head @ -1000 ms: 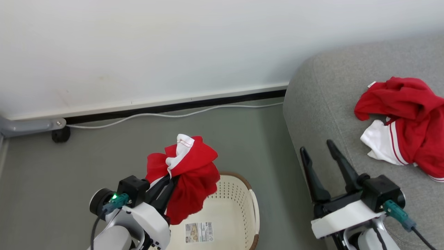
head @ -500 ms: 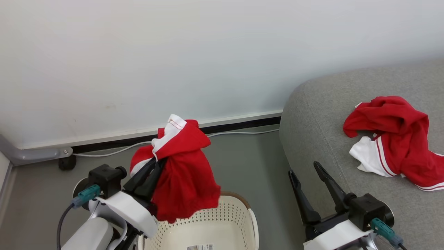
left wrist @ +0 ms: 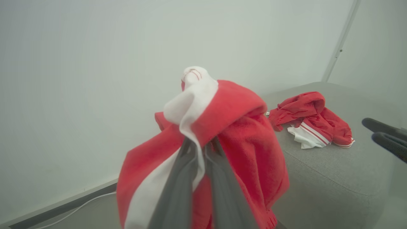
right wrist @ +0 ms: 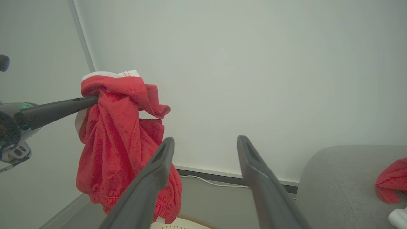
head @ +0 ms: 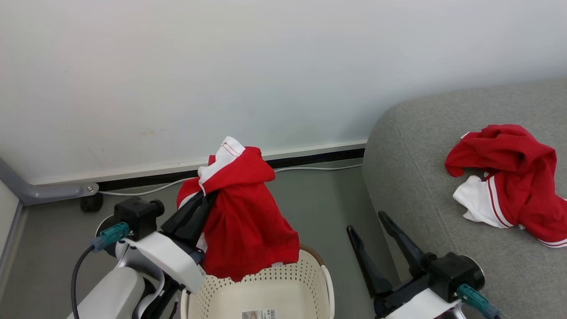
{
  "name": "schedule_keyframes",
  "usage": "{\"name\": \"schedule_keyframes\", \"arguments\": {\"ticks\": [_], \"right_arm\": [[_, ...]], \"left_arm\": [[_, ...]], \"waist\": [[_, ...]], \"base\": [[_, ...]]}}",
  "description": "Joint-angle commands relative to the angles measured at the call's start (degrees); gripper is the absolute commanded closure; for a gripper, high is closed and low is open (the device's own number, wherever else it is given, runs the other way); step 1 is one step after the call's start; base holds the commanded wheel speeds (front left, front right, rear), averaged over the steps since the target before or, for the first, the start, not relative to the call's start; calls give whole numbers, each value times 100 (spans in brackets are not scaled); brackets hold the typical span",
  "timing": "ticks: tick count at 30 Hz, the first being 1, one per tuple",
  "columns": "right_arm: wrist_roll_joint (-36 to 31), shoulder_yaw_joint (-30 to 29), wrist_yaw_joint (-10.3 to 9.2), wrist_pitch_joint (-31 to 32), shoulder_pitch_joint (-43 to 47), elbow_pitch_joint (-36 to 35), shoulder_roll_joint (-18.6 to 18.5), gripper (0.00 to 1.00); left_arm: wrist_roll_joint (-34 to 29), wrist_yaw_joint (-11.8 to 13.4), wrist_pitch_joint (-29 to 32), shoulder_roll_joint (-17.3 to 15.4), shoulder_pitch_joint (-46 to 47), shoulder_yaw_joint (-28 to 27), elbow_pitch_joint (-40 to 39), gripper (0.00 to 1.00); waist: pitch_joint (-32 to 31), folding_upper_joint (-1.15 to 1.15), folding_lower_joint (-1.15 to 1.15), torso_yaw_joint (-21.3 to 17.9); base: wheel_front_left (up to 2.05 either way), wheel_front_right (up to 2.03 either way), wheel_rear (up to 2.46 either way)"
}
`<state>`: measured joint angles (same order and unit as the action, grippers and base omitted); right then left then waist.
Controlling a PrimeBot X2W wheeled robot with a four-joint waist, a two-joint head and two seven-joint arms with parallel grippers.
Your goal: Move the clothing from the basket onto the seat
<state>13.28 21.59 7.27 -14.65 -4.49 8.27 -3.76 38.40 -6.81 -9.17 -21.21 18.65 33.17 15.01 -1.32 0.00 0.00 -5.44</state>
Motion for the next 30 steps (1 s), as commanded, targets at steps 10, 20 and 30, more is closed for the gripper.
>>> {"name": "schedule_keyframes", "arguments": {"ticks": [10, 20, 30], "right_arm": [[767, 1320, 22, -35, -911, 299, -371, 0], [1267, 2167, 22, -35, -2006, 1229, -411, 0], [1521, 2646, 22, -35, -2609, 2093, -168, 0]], "left_arm": [[1, 41, 197, -61, 738, -82, -321, 100], [-33, -12, 281, 295, 1105, 330, -229, 100], [-15, -44, 274, 477, 1346, 658, -170, 100]], "waist": [[65, 0, 0, 206], [133, 0, 0, 670], [184, 0, 0, 951]], "base": [[0, 0, 0], [0, 0, 0], [0, 0, 0]]}}
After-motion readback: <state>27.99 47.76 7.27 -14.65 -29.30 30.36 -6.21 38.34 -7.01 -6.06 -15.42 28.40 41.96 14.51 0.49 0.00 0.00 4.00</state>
